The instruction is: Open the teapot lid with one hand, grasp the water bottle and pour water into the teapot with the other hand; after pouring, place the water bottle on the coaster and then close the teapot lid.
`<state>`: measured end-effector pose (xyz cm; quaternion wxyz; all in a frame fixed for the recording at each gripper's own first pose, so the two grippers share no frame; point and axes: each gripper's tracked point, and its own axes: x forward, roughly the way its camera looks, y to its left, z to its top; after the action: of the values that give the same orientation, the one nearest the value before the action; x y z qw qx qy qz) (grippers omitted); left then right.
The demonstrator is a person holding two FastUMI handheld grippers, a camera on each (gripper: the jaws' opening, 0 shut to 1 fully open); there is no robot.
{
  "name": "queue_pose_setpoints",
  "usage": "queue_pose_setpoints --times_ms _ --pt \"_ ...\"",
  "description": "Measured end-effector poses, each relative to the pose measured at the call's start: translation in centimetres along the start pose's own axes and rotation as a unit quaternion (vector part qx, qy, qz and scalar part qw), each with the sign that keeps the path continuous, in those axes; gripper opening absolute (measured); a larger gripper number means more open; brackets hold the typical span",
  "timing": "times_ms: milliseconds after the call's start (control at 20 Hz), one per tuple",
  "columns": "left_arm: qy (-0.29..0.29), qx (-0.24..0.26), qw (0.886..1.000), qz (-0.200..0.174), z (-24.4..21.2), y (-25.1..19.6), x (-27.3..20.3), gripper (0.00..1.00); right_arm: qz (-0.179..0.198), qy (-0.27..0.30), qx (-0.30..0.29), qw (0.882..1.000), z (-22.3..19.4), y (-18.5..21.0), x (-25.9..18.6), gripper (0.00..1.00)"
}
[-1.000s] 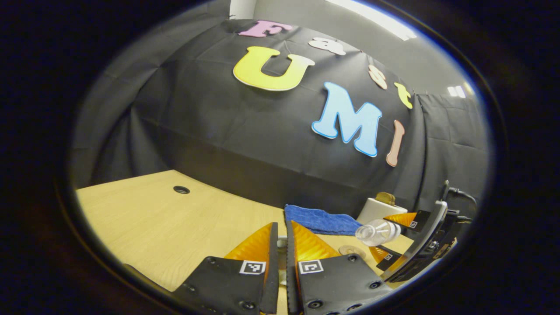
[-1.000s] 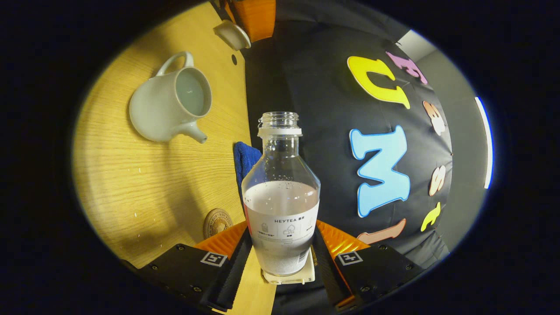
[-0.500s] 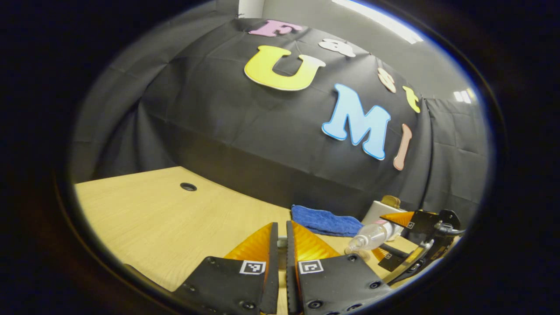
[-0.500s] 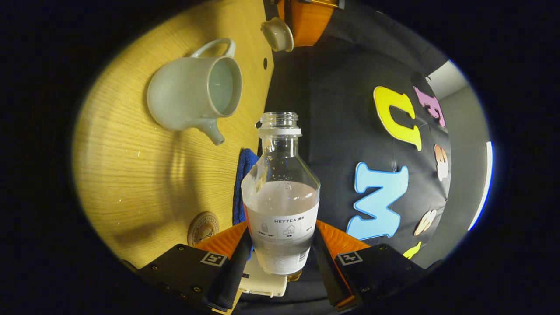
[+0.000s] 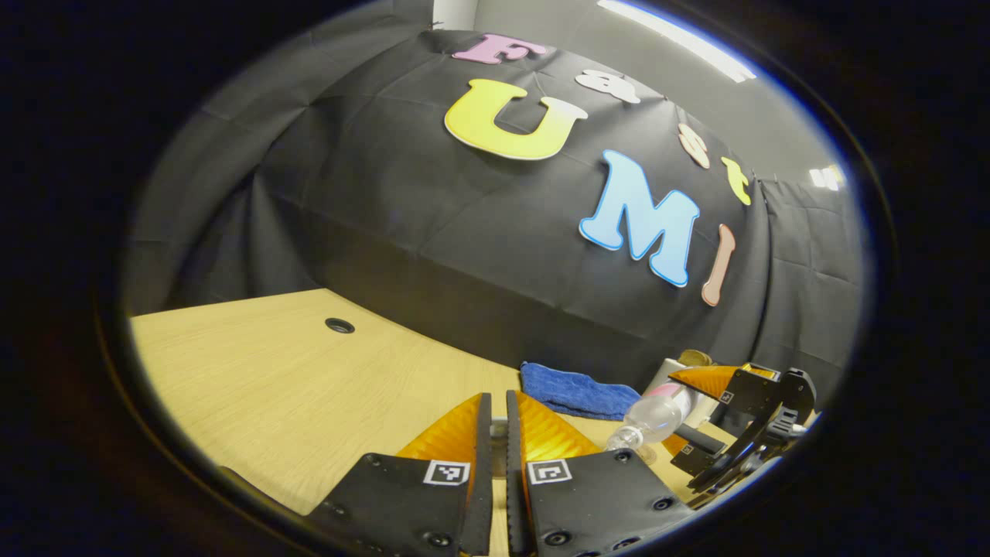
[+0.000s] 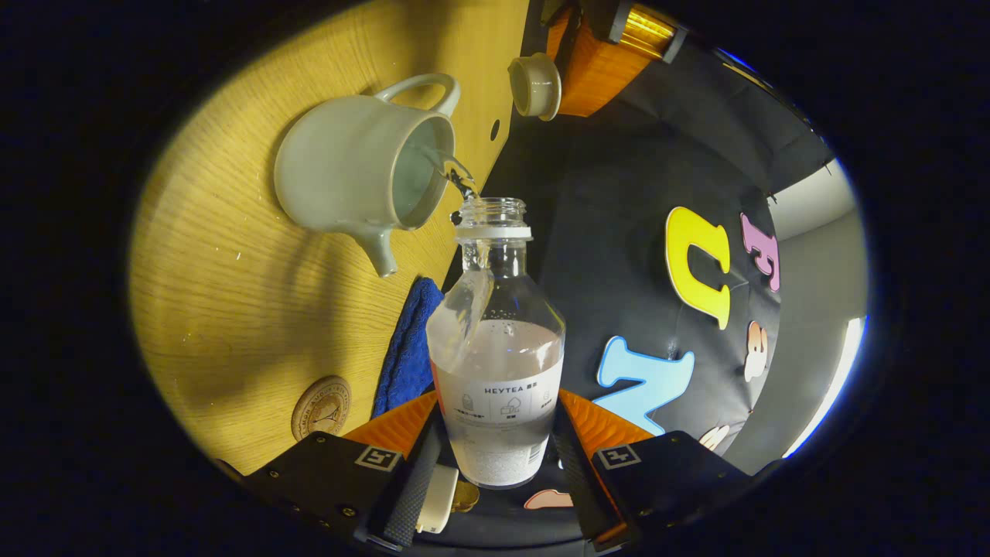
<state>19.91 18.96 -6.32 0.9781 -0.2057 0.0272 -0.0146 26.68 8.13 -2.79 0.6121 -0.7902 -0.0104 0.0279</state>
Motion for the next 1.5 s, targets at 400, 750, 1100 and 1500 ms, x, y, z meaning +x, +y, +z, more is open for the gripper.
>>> queue_pose_setpoints --times_ms 400,750,1100,1500 --pt "-0.001 -0.008 1.000 -0.003 0.0 0.0 -0.2 0.13 -0.028 -0.006 -0.052 0.998 -0.1 -2.0 0.1 0.76" --pt "-0.004 -0.016 1.000 -0.006 0.3 0.1 0.0 0.16 -0.040 -0.012 -0.082 0.996 0.1 -3.2 0.4 0.76" --pt "-0.017 -0.041 0.999 -0.005 1.2 0.8 -0.5 0.16 -0.043 -0.023 -0.101 0.994 0.9 -3.7 0.4 0.77" --pt "-0.014 -0.045 0.999 -0.003 0.9 1.0 -0.5 0.16 -0.060 -0.033 -0.151 0.986 1.0 -4.7 0.5 0.76"
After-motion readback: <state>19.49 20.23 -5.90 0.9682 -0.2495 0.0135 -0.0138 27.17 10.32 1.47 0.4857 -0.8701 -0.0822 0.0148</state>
